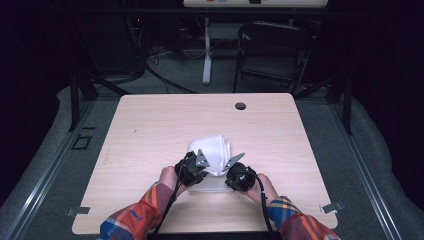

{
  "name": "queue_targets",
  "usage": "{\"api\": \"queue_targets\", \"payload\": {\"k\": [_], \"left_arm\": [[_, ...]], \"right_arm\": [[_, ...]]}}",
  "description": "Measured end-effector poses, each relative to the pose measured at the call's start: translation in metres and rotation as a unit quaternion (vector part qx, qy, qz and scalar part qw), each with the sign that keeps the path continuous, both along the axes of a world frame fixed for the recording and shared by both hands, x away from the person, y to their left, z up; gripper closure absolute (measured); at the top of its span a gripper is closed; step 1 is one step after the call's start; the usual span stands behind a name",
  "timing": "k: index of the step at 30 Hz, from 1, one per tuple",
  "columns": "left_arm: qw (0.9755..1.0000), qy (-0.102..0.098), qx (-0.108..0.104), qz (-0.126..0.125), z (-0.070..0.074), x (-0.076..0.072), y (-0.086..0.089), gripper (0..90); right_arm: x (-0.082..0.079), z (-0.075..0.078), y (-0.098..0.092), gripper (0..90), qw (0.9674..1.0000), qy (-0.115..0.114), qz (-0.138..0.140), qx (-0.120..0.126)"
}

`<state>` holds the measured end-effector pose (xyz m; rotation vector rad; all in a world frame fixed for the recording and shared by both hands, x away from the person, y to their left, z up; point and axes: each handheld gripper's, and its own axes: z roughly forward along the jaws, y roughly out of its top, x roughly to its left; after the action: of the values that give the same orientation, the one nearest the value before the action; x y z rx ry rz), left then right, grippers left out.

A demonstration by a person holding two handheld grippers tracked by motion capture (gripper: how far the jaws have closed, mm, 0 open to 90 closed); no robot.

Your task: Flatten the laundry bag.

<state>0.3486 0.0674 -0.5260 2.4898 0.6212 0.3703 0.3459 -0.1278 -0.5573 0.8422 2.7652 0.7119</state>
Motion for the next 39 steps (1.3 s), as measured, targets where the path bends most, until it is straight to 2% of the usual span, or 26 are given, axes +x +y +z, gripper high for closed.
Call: {"api": "queue_targets", "payload": {"k": [5, 8, 13, 24, 31, 39], "left_arm": [[1.0, -0.003, -0.006, 0.006, 0.003, 0.0, 0.003, 81.2], [0.9998, -0.007, -0.012, 0.013, 0.005, -0.002, 0.006, 81.3], [0.9992, -0.015, -0.026, 0.026, 0.01, -0.005, 0.013, 81.2], [0.9975, -0.024, -0.033, 0.057, 0.016, -0.01, 0.026, 81.4], [0.9959, -0.029, -0.031, 0.08, 0.017, -0.012, 0.032, 81.3], [0.9952, -0.023, -0.024, 0.093, 0.015, -0.014, 0.041, 81.9]], "right_arm": [[-0.002, -0.001, 0.001, 90.0, 1.0, -0.006, -0.003, 0.002], [-0.002, 0.001, 0.002, 90.0, 0.9999, -0.007, 0.0, -0.01], [-0.003, 0.0, 0.002, 90.0, 1.0, -0.008, -0.001, -0.005], [-0.002, 0.0, 0.002, 90.0, 0.9999, -0.009, -0.002, -0.006], [-0.003, 0.0, 0.002, 90.0, 0.9999, -0.009, -0.004, -0.005], [-0.002, 0.0, 0.002, 90.0, 1.0, -0.007, -0.002, -0.006]]}}
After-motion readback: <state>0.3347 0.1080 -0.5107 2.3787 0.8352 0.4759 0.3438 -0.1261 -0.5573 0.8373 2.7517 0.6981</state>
